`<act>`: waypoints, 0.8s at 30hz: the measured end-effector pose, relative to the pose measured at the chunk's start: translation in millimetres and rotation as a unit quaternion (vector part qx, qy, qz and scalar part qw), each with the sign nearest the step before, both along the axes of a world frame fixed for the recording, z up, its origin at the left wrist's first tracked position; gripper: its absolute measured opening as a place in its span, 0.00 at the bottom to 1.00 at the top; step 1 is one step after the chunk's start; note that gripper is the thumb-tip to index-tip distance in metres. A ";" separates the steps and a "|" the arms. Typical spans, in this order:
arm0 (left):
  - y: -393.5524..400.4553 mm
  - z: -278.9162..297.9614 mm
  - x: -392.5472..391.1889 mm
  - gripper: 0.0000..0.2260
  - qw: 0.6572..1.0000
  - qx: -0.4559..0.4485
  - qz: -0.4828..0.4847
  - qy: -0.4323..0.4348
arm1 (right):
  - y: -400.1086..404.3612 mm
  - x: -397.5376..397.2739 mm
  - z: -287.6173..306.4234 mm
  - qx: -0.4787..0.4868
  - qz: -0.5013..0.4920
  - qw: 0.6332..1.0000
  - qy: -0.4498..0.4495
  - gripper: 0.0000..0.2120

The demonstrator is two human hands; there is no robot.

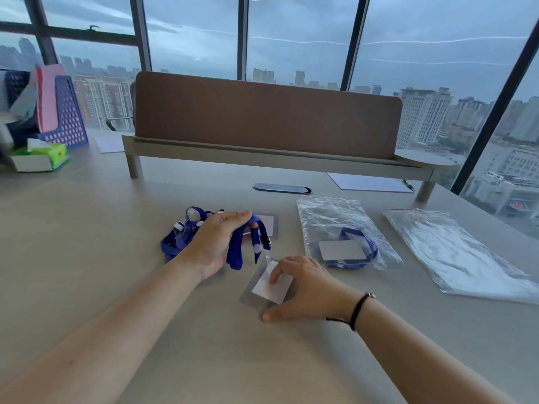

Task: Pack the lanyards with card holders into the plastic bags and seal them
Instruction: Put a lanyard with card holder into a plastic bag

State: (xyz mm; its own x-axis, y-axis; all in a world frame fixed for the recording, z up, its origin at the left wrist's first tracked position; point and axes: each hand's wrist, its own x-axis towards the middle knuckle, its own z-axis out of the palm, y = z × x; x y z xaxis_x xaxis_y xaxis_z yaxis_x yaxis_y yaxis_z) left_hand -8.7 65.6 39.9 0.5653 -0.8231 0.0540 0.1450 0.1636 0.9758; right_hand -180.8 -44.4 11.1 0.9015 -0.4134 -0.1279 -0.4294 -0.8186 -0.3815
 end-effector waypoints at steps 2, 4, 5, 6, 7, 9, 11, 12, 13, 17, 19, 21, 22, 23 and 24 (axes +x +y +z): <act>0.0 -0.4 2.2 0.13 1.000 -0.004 0.005 0.013 | -4.9 11.0 6.9 -0.002 -0.001 1.000 0.025 0.28; -0.4 -1.4 5.9 0.14 1.000 -0.007 0.012 0.021 | -7.5 19.2 15.0 -0.011 -0.009 0.999 0.039 0.27; -0.9 -2.1 7.4 0.16 1.000 -0.009 0.013 0.020 | -8.5 22.4 18.9 -0.014 -0.010 0.999 0.048 0.28; -1.3 -2.6 7.7 0.18 1.000 -0.013 0.011 0.019 | -9.0 24.8 22.1 -0.016 -0.011 0.998 0.062 0.32; -2.4 -3.6 7.7 0.19 1.000 -0.014 0.009 0.018 | -9.5 26.7 24.9 -0.016 -0.014 0.997 0.074 0.36; -4.3 -5.8 5.8 0.20 1.000 -0.013 0.000 0.006 | -10.4 29.8 26.2 -0.012 -0.024 0.996 0.083 0.43; -7.5 -9.2 4.7 0.20 1.000 -0.011 -0.007 0.002 | -12.1 29.9 24.7 -0.001 -0.028 0.998 0.060 0.48; -9.2 -10.9 4.9 0.19 1.000 -0.016 -0.006 0.006 | -13.5 28.4 24.6 0.008 -0.027 0.999 0.041 0.49; -11.1 -12.3 5.7 0.17 1.000 -0.023 -0.001 0.017 | -15.7 26.3 25.2 0.021 -0.030 0.999 0.022 0.51; -16.6 -12.2 9.2 0.12 0.996 -0.042 0.016 0.073 | -34.9 20.5 30.5 0.071 -0.069 0.994 -0.056 0.38; -19.0 -13.4 10.6 0.12 0.995 -0.040 0.033 0.081 | -48.0 19.5 34.8 0.104 -0.087 0.986 -0.102 0.19; -20.3 -13.8 10.1 0.12 0.994 -0.034 0.055 0.083 | -56.3 15.6 40.4 0.186 -0.110 0.961 -0.174 0.04; -21.3 -14.2 9.9 0.12 0.994 -0.032 0.067 0.084 | -59.4 12.1 42.5 0.239 -0.117 0.941 -0.207 0.02; -22.5 -14.7 9.9 0.12 0.993 -0.032 0.079 0.084 | -62.0 8.1 42.8 0.293 -0.122 0.918 -0.238 0.02; -23.8 -15.6 10.1 0.12 0.992 -0.034 0.090 0.082 | -64.3 4.3 41.6 0.340 -0.124 0.893 -0.268 0.03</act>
State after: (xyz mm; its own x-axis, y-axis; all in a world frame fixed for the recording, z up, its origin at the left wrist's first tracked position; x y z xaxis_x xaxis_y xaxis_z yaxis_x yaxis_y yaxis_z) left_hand 1.5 41.8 24.3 0.7091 -0.7051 0.0006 0.2635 0.2659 0.9273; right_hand -176.4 -108.7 52.7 0.8007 -0.5991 -0.0037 -0.1719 -0.2239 -0.9593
